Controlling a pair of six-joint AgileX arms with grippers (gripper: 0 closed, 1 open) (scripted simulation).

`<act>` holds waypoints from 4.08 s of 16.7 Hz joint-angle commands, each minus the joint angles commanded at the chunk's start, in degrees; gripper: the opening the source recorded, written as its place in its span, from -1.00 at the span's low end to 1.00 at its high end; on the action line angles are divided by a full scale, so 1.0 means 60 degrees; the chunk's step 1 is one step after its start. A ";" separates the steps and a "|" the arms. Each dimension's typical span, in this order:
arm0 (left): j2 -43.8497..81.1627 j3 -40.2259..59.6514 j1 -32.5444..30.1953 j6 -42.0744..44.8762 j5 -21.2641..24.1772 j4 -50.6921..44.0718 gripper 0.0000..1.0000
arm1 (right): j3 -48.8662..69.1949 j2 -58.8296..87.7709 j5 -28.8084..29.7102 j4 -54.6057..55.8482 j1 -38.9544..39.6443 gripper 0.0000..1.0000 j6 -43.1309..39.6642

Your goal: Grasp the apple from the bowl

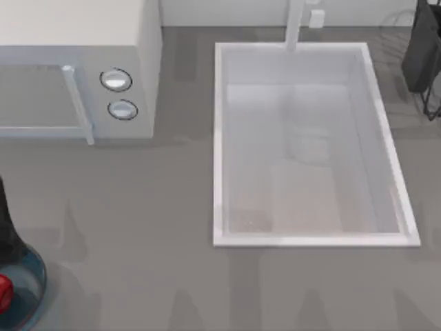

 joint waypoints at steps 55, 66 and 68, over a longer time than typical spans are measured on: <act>1.2250 0.6792 0.0970 0.1143 0.0007 -0.9635 1.00 | 0.0000 0.0000 0.0000 0.0000 0.0000 1.00 0.0000; 1.3631 0.4913 0.1034 0.1204 0.0001 -0.6282 1.00 | 0.0000 0.0000 0.0000 0.0000 0.0000 1.00 0.0000; 1.3631 0.4913 0.1034 0.1204 0.0001 -0.6282 0.85 | 0.0000 0.0000 0.0000 0.0000 0.0000 1.00 0.0000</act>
